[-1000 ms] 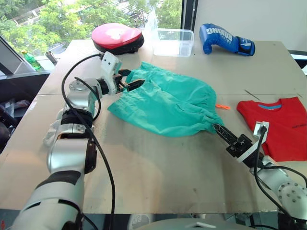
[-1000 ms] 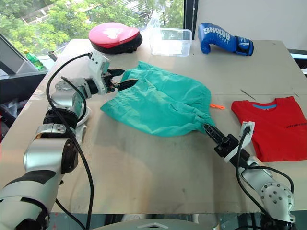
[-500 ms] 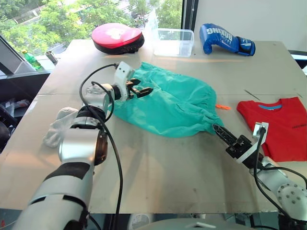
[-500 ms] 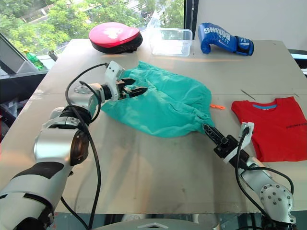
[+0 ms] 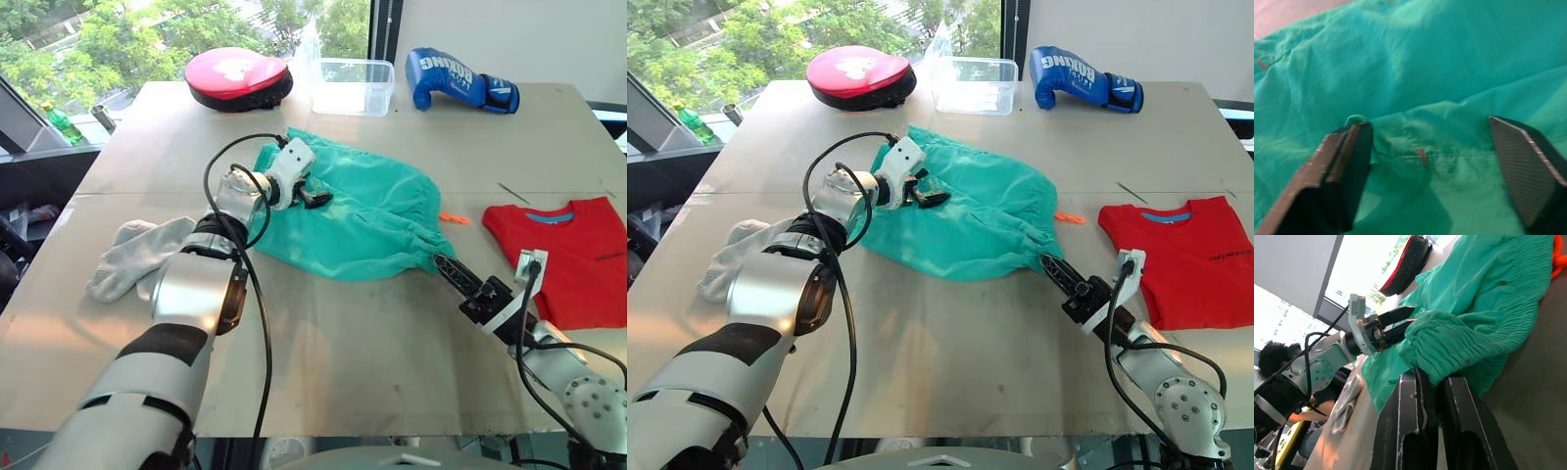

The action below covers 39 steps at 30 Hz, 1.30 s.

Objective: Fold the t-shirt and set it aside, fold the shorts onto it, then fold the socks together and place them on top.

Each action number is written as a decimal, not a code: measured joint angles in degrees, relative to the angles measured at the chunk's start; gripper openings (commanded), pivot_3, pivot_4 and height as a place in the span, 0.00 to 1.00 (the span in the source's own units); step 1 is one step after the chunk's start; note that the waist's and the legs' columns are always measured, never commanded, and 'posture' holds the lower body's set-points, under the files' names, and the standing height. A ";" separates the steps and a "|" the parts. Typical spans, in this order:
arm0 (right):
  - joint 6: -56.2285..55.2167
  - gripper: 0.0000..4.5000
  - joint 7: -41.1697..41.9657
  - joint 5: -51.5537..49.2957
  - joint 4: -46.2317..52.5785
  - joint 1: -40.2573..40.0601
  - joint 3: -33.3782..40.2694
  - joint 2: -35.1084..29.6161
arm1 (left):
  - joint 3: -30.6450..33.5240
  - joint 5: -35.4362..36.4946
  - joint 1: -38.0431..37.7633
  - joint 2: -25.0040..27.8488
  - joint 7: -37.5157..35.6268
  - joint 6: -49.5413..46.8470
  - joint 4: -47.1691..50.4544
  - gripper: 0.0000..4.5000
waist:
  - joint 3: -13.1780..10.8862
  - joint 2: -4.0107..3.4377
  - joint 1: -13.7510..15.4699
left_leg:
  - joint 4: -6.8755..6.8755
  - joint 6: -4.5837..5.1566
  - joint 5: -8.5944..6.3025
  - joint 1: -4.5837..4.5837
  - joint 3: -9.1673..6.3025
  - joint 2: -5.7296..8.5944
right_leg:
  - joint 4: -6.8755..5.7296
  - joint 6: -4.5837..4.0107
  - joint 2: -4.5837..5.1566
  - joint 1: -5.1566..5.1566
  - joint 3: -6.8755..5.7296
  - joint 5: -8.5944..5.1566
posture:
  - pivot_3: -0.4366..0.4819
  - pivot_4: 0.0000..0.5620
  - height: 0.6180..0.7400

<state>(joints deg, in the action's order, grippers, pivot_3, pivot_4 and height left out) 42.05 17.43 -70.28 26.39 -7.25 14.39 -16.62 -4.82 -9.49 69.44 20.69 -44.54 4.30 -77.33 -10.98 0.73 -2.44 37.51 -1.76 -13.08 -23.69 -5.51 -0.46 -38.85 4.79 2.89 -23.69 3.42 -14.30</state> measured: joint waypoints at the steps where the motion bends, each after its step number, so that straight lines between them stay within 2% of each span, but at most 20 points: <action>1: -0.06 0.00 -0.04 0.03 0.05 -0.12 0.00 -0.03 | 0.10 -0.14 0.00 0.14 0.04 -0.05 0.00 0.51 | 0.00 0.00 0.02 | 0.00 0.00 0.00 0.00 0.00 0.00 | 0.00 0.00 0.00 0.00 0.00 0.00 | 0.48 0.27 0.93; 5: -0.27 0.00 -0.12 0.08 0.07 -0.30 0.01 -0.30 | 1.71 0.18 0.00 1.00 -0.11 -0.45 0.00 0.06 | 0.00 0.00 -0.01 | 0.00 0.00 0.00 0.01 0.00 0.00 | 0.00 0.00 0.00 0.00 0.00 0.00 | 0.48 0.27 0.93; 6: -0.28 0.00 -0.16 0.08 0.07 -0.29 0.00 -0.32 | 2.86 0.85 0.01 1.37 -0.24 -0.85 0.00 0.02 | 0.00 0.00 -0.01 | 0.00 0.00 0.00 0.01 0.00 0.00 | 0.00 0.00 0.00 0.00 0.00 0.00 | 0.48 0.27 0.93; 10: -0.29 0.00 -0.21 0.08 0.06 0.00 0.00 -0.41 | 5.58 2.82 0.01 2.37 -1.03 -2.18 0.00 0.02 | 0.00 0.00 0.00 | 0.00 0.00 0.00 0.00 -0.01 0.00 | 0.00 0.00 0.00 0.00 -0.01 0.00 | 0.48 0.27 0.93; 15: -0.23 0.00 -0.09 0.09 -0.35 1.59 -0.09 -1.21 | 11.39 7.87 0.08 4.10 -5.60 -5.98 0.08 0.02 | 0.00 0.00 -0.06 | 0.00 0.00 0.00 0.00 -0.03 -0.01 | 0.00 0.00 0.00 0.00 -0.05 0.00 | 0.48 0.27 0.93; 20: -0.03 0.00 0.30 0.16 -1.35 2.76 -0.58 -1.70 | 13.02 9.50 0.08 6.29 -9.49 -8.91 0.15 0.02 | 0.00 0.00 -0.07 | 0.00 0.00 0.00 0.01 -0.04 -0.01 | -0.02 0.00 0.00 0.00 -0.05 0.00 | 0.48 0.27 0.93; 26: 0.14 0.00 0.89 0.62 -1.72 3.53 -1.20 -1.90 | 13.85 11.37 0.07 7.40 -19.86 -13.36 0.44 0.02 | 0.00 0.00 0.05 | 0.00 0.00 0.00 -0.02 -0.05 0.00 | -0.01 0.00 0.00 0.00 -0.08 0.00 | 0.48 0.27 0.93; 32: 0.20 0.00 0.84 0.50 -1.72 5.85 -0.83 -3.83 | 15.15 13.07 0.47 8.17 -22.84 -15.07 1.79 0.02 | 0.00 0.00 -0.20 | 0.00 0.00 0.00 -0.01 -0.06 -0.01 | -0.03 0.00 0.00 0.00 -0.08 0.00 | 0.48 0.27 0.93; 36: 0.46 0.00 1.06 0.54 -6.12 19.16 1.72 -11.19 | 20.11 17.66 6.31 8.99 -21.94 -17.37 1.67 0.02 | -0.18 0.06 -0.08 | 0.13 -0.01 0.01 -0.11 -0.08 0.01 | -0.05 0.00 0.00 -0.08 -0.10 0.02 | 0.48 0.27 0.93; 39: 0.31 0.00 2.39 1.30 -11.04 29.22 3.02 -15.29 | 24.82 21.22 12.00 10.79 -17.40 -17.42 1.85 0.02 | -0.15 0.07 -0.06 | -0.01 -0.01 0.01 -0.05 -0.14 -0.01 | 0.00 -0.01 0.00 -0.05 -0.18 0.00 | 0.48 0.27 0.93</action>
<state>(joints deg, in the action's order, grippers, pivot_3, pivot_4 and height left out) 42.36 19.82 -68.98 15.36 21.97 17.41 -31.91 20.01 11.73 81.44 31.49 -61.94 -13.11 -75.48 -11.14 0.80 -2.50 37.50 -1.77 -13.07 -23.74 -5.65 -0.48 -38.85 4.79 2.89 -23.74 3.24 -14.29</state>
